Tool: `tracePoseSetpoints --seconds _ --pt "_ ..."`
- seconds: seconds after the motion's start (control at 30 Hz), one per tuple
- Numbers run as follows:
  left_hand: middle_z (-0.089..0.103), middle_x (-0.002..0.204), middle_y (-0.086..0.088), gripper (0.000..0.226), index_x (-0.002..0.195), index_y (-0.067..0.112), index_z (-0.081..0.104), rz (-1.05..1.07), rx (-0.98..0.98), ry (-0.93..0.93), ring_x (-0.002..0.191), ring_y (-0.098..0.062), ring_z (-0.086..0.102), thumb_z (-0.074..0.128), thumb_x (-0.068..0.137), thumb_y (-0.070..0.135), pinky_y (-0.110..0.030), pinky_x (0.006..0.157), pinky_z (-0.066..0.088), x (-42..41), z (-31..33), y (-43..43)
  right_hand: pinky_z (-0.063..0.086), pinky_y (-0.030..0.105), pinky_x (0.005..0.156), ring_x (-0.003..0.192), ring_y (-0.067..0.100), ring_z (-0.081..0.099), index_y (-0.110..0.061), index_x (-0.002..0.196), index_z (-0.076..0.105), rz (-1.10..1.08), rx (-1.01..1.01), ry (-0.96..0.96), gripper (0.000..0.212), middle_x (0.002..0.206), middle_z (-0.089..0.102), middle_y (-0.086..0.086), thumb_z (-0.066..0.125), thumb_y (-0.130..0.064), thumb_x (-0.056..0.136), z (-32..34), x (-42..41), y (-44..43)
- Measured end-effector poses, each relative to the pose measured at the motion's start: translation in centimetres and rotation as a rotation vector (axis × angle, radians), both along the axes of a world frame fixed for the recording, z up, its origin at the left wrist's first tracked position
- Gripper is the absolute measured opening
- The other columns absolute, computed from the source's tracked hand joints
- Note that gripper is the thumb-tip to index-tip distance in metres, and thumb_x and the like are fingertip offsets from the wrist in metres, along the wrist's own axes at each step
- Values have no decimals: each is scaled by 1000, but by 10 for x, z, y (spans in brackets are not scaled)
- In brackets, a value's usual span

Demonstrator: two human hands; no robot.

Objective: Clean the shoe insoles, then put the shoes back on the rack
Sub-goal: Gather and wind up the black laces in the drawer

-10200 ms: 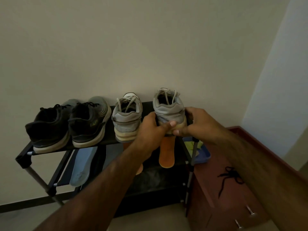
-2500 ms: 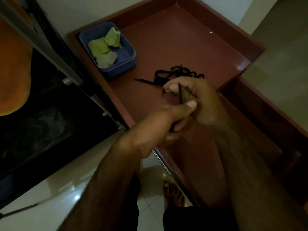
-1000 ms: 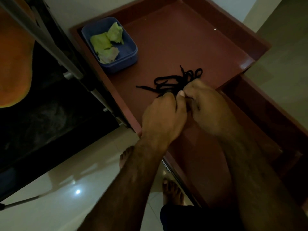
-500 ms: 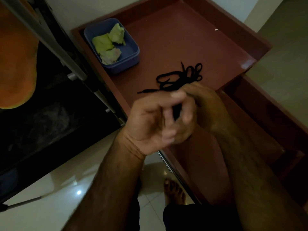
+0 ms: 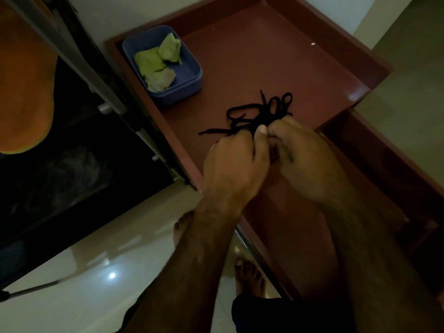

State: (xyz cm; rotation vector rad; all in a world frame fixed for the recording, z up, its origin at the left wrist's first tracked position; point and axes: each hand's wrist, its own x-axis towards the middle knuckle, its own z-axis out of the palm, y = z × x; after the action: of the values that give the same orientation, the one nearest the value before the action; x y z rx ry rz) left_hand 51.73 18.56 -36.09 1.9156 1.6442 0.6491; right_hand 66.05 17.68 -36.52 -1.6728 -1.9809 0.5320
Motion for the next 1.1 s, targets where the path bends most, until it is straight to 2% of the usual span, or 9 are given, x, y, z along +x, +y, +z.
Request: tracePoseSetpoints --seconds 0.07,0.17,0.27,0.37,0.5,0.6,0.7,0.97,1.1 --pt "58 56 5 61 68 16 60 -22 -202 -28 51 -10 54 31 108 53 -29 55 35 0 1 3 48 45 76 94 19 52 -17 104 63 -63 23 6 28 101 56 1 37 -27 97 3 2 0" --pt "43 39 -5 69 67 -7 56 -112 -770 -703 31 -18 38 39 108 46 -23 42 33 -7 9 8 49 47 81 101 21 54 -20 106 63 -78 0 78 39 103 57 0 30 -33 91 -1 7 1" --pt "40 36 -7 68 60 2 52 -456 -1126 -1290 26 -14 33 34 105 50 -16 32 32 -21 15 9 50 49 82 97 25 58 -22 106 66 -64 25 176 25 100 57 -1 42 -24 100 -10 9 4" --pt "55 51 -13 71 72 -3 63 -597 -1090 -1635 42 -19 49 41 93 61 -24 46 44 -27 12 12 51 49 85 98 31 63 -16 105 70 -30 -44 157 17 101 66 3 53 -15 100 -19 8 7" --pt "66 87 -14 68 104 0 66 -269 -786 -1824 82 -27 60 41 94 62 -35 80 47 -27 4 13 46 40 79 94 19 60 -33 88 66 43 -167 180 12 92 61 -8 55 -31 93 -11 2 0" --pt "68 99 -18 69 115 -2 62 -22 -652 -1743 94 -30 65 38 98 60 -36 88 49 -25 -2 17 50 41 86 91 11 60 -35 83 73 118 -308 208 15 92 59 -7 66 -30 96 -3 1 -10" --pt "70 93 -16 66 107 1 66 51 -523 -1407 89 -29 67 36 97 59 -37 84 50 -20 -3 17 49 37 88 93 5 57 -36 80 75 123 -383 188 17 97 56 -7 71 -27 94 10 0 -16" --pt "72 72 -12 70 83 2 71 -61 -353 -557 64 -18 67 28 111 50 -31 67 49 -8 5 5 31 16 89 109 11 39 -37 83 64 -47 -88 29 20 99 43 -15 63 -23 98 16 9 -14" --pt "55 44 -7 83 58 10 64 -113 -552 -432 39 -15 50 23 106 63 -26 50 40 -10 12 2 34 18 91 109 13 46 -32 90 64 -20 -36 59 15 102 48 -14 60 -24 101 8 10 -10"
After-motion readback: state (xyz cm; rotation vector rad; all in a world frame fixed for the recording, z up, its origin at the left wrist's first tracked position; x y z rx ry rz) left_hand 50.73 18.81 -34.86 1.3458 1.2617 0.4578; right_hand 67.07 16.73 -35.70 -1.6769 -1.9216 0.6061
